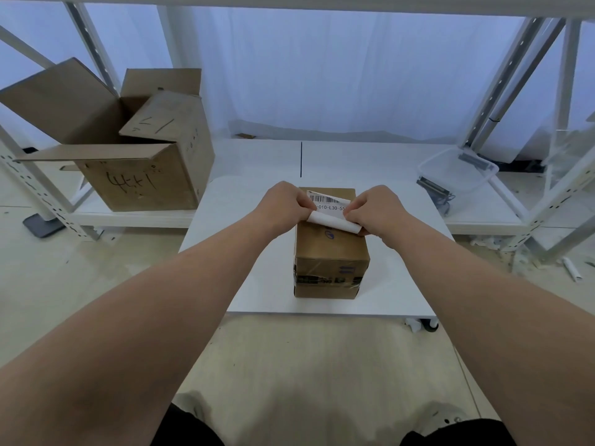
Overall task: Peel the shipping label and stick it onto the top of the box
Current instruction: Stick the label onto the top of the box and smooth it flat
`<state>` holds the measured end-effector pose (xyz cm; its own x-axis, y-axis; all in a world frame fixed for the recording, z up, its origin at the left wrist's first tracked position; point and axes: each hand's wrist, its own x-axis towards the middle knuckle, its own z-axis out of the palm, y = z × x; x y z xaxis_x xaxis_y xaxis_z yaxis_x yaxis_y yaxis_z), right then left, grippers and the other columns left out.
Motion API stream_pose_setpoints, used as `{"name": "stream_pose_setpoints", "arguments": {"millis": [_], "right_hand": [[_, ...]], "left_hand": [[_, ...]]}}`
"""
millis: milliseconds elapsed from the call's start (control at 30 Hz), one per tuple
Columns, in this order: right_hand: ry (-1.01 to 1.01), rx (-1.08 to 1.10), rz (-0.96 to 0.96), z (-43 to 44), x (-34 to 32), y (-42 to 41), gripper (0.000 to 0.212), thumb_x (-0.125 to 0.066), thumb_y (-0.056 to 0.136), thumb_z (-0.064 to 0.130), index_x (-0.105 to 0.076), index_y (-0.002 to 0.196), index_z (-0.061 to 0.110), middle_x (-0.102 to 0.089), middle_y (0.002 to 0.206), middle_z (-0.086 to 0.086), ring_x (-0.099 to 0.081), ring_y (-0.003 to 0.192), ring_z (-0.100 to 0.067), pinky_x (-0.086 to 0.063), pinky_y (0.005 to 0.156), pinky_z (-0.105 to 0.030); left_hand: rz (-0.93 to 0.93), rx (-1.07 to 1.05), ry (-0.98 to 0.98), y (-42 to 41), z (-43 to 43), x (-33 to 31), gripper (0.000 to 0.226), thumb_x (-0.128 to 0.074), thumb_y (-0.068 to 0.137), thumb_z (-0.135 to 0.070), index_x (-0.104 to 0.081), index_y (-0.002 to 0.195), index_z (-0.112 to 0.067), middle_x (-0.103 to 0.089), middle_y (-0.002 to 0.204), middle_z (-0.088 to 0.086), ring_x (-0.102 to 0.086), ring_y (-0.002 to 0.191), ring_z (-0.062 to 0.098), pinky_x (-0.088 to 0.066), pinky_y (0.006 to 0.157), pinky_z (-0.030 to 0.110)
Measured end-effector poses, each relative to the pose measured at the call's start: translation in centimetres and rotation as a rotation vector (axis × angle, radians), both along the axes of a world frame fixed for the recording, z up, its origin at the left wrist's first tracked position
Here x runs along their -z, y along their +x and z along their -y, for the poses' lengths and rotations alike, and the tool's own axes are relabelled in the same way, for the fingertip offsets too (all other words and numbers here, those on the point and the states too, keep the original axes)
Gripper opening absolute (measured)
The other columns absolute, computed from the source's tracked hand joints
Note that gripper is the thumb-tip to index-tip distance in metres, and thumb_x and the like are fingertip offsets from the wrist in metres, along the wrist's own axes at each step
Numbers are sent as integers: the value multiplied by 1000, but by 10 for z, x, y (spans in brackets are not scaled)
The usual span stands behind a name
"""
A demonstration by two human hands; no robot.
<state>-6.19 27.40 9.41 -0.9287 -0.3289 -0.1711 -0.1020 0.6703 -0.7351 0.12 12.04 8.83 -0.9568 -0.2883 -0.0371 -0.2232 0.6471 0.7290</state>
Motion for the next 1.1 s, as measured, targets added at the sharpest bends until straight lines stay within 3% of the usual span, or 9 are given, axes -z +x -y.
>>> {"name": "stream_pose_setpoints", "arguments": {"millis": [167,533,633,733,800,867,967,1100], "right_hand": [[1,6,7,1,1,0,15,-58,85,-1,-72,89,1,-61,92,-14,-65,93,-39,-57,81,-49],[-23,-13,-3,-1,5,-4,13,-59,84,1,-72,84,4,-61,89,-8,-64,89,-31,-57,82,-46],[-51,-27,-4,-3,7,-6,11,-59,85,5,-69,80,7,-61,91,-8,-58,82,-26,-57,81,-42],[-46,-49,-13,-7,7,-6,21,-56,85,15,-62,71,2,-50,75,-6,-42,69,-19,-41,61,-35],[-78,-83,36,-12,5,-4,28,-49,88,23,-58,68,7,-42,68,-3,-34,63,-16,-28,59,-29],[-79,-148,100,-15,3,-2,34,-41,94,33,-67,83,15,-49,76,1,-42,71,-14,-30,68,-28],[-18,-238,121,-16,5,-1,48,-31,98,47,-73,102,23,-49,114,3,-44,105,-13,-27,92,-27],[30,-235,49,-22,5,2,46,-32,98,45,-73,106,26,-48,131,-16,-47,117,-30,-35,96,-38]], "left_hand": [[16,11,-62,-2,0,2,23,-58,86,-5,-74,100,-12,-68,105,8,-54,89,17,-45,78,27],[28,39,-131,-1,0,3,25,-55,89,-8,-73,104,-14,-67,113,6,-56,97,17,-46,84,26],[9,70,-142,1,3,3,23,-55,91,-11,-72,106,-14,-64,119,5,-52,99,13,-39,83,22],[32,122,-222,2,12,4,30,-46,97,-9,-69,114,-19,-54,124,9,-46,102,18,-36,85,23],[85,169,-356,3,20,8,43,-36,98,-1,-63,122,-26,-45,124,11,-41,110,26,-36,94,28],[110,215,-440,4,24,10,52,-32,97,3,-59,125,-30,-41,122,10,-37,109,27,-36,97,33],[113,278,-510,4,21,12,52,-32,98,0,-55,129,-35,-39,119,8,-35,104,26,-36,94,33],[94,252,-568,7,23,11,62,-30,95,7,-54,129,-39,-39,114,3,-29,95,17,-33,83,27]]}}
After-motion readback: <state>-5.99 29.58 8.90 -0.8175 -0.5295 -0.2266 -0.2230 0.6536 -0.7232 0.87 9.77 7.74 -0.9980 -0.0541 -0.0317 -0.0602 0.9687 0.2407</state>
